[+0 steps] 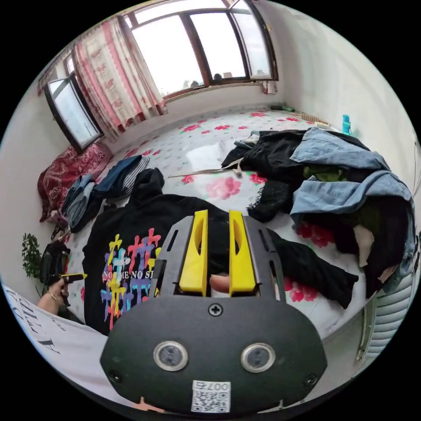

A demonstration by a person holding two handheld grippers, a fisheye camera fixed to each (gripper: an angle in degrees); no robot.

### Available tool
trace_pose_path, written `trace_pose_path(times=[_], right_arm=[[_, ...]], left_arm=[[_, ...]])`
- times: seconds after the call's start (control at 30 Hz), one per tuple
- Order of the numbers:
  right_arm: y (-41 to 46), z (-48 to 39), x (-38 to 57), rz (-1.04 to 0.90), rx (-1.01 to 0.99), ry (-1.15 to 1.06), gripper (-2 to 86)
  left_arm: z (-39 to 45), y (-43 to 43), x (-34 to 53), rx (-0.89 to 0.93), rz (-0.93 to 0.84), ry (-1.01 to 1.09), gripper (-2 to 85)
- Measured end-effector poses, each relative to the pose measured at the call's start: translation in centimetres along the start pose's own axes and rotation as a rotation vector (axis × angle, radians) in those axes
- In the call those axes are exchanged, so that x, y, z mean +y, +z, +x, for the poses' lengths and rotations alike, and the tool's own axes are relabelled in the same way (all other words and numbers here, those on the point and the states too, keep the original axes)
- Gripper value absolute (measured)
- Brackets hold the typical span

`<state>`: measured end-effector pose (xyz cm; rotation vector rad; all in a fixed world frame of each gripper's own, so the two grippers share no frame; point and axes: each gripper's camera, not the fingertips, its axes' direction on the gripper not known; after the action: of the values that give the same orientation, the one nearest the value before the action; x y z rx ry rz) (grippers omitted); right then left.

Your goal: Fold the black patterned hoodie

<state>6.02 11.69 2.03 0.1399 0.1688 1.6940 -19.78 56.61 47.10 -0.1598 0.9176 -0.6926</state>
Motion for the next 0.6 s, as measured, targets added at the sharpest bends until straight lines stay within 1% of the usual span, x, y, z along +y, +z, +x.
trace_pose_path(times=[0.03, 0.07, 0.13, 0.17, 0.23, 0.27, 0.33, 0.37, 0.4, 0.47, 0.53, 0.6], right_arm=[[2.9, -4.1, 1.2, -0.072, -0.034, -0.081, 6.6], [4.4, -6.2, 1.9, -0.112, -0.049, -0.119, 6.8], [9.9, -14.4, 5.3, -0.253, -0.075, -0.278, 7.8], [11.3, -16.4, 6.3, -0.287, -0.079, -0.322, 8.0], [16.3, -23.1, 10.5, -0.41, -0.063, -0.467, 8.7], [17.5, -24.5, 11.6, -0.439, -0.06, -0.509, 8.8], [22.3, -29.1, 16.0, -0.579, -0.008, -0.643, 9.3], [23.4, -29.8, 17.0, -0.615, -0.008, -0.668, 9.3], [25.5, -31.1, 19.0, -0.699, -0.012, -0.716, 9.2], [25.7, -31.8, 20.3, -0.641, -0.007, -0.731, 9.1], [26.7, -31.9, 20.9, -0.68, -0.023, -0.705, 9.1], [27.4, -32.1, 20.9, -0.704, -0.029, -0.704, 9.4]], left_arm=[[-0.8, -0.9, -0.4, 0.007, 0.008, -0.004, -0.9], [-1.7, -1.7, -0.8, 0.009, 0.016, -0.01, -0.9], [-3.1, -3.0, -1.5, 0.017, 0.028, -0.023, -0.9], [-4.2, -3.9, -2.0, 0.018, 0.039, -0.032, -0.9], [-6.0, -5.6, -3.0, -0.004, 0.056, -0.033, -0.7], [-7.6, -7.0, -3.8, -0.021, 0.079, -0.04, -0.6], [-11.3, -9.6, -5.2, -0.036, 0.122, -0.08, -0.3], [-14.2, -11.3, -6.4, -0.023, 0.15, -0.112, 0.1], [-17.1, -12.8, -7.9, 0.005, 0.176, -0.142, 0.7], [-20.8, -14.8, -10.8, 0.048, 0.215, -0.162, 2.3], [-23.2, -15.7, -15.0, 0.099, 0.23, -0.14, 4.4], [-24.0, -15.2, -22.2, 0.19, 0.202, -0.061, 6.5]])
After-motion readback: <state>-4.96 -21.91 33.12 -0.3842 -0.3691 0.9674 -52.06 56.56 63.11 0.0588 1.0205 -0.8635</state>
